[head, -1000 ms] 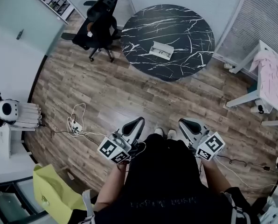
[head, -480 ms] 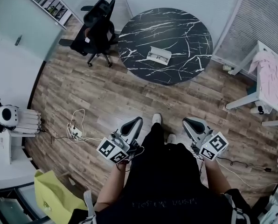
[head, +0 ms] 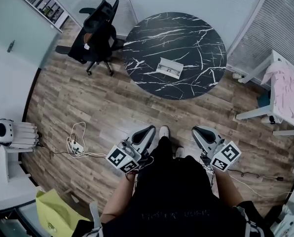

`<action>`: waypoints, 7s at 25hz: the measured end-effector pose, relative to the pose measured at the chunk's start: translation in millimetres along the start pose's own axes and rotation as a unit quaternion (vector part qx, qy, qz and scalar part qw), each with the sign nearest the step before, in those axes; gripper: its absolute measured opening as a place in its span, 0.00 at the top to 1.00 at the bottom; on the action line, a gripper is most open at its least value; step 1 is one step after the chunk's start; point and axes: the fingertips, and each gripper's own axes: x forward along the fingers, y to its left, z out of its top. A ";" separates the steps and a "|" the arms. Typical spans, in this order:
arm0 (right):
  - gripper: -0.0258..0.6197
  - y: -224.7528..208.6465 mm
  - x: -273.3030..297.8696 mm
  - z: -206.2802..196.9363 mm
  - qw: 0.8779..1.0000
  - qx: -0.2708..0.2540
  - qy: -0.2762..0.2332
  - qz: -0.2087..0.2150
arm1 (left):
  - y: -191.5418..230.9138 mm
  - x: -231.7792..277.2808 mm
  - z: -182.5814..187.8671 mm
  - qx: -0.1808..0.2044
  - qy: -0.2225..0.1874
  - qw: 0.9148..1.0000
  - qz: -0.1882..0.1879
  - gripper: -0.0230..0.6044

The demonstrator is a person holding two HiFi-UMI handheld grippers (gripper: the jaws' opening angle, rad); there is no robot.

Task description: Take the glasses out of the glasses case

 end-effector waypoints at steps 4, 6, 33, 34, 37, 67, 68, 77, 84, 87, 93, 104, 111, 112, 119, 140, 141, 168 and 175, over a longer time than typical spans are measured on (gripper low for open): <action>0.90 -6.8 34.5 7.8 1.000 0.004 0.003 0.000 | 34.9 8.5 13.2 0.007 0.004 1.000 -0.005 0.93; 0.90 -11.0 50.9 9.4 1.000 0.003 0.010 -0.002 | 50.1 12.1 18.3 0.004 0.005 1.000 -0.011 0.93; 0.90 -67.9 116.1 36.9 0.999 -0.008 -0.001 -0.037 | 128.8 61.7 45.6 0.002 0.024 0.999 -0.047 0.93; 0.90 -69.8 119.4 38.6 0.999 -0.009 0.000 -0.032 | 130.9 64.9 48.0 0.004 0.025 0.999 -0.046 0.93; 0.90 -80.6 127.0 46.0 1.000 -0.006 -0.006 -0.024 | 138.6 77.5 55.6 0.013 0.027 0.999 -0.044 0.93; 0.90 -224.1 203.4 58.9 0.996 -0.009 0.086 0.029 | 217.4 194.1 58.2 0.023 0.068 0.997 0.019 0.93; 0.90 -225.8 207.1 54.7 0.995 -0.018 0.098 0.028 | 220.1 193.2 56.0 0.021 0.070 0.997 0.019 0.93; 0.90 -250.7 238.9 7.2 0.981 -0.039 0.188 -0.006 | 247.9 187.1 43.3 0.004 0.093 0.996 0.002 0.93; 0.90 -265.5 250.9 -43.4 0.957 -0.084 0.276 -0.019 | 259.7 181.7 27.0 -0.005 0.113 0.994 -0.013 0.93; 0.90 -272.4 256.0 -55.4 0.951 -0.087 0.295 -0.024 | 263.3 178.8 20.3 -0.002 0.125 0.992 -0.017 0.93; 0.90 -291.9 267.7 -79.9 0.939 -0.075 0.335 -0.037 | 271.3 172.8 15.8 -0.014 0.132 0.991 -0.013 0.93; 0.90 -314.2 284.9 -106.3 0.918 -0.098 0.383 -0.043 | 283.5 168.9 10.9 -0.025 0.136 0.990 -0.008 0.93; 0.90 -317.1 298.8 -124.0 0.894 -0.132 0.428 -0.033 | 288.9 166.9 5.3 -0.033 0.144 0.989 -0.003 0.93; 0.90 -316.7 301.7 -123.5 0.888 -0.145 0.435 -0.027 | 289.6 166.2 4.3 -0.035 0.145 0.989 -0.003 0.93; 0.90 -322.8 313.8 -139.3 0.854 -0.203 0.478 -0.003 | 288.2 161.1 -0.1 -0.039 0.155 0.987 -0.011 0.93; 0.90 -339.8 320.7 -157.9 0.828 -0.213 0.519 -0.009 | 293.4 148.9 -0.1 -0.054 0.155 0.986 -0.003 0.93; 0.90 -339.6 320.6 -154.6 0.832 -0.212 0.513 -0.012 | 292.5 150.1 -0.4 -0.053 0.155 0.986 -0.005 0.93; 0.90 -314.1 302.4 -74.0 0.907 -0.159 0.388 -0.039 | 277.1 172.8 3.3 -0.036 0.146 0.988 -0.029 0.93; 0.90 -300.6 292.3 -58.5 0.921 -0.145 0.358 -0.043 | 272.4 177.5 4.1 -0.033 0.142 0.989 -0.033 0.93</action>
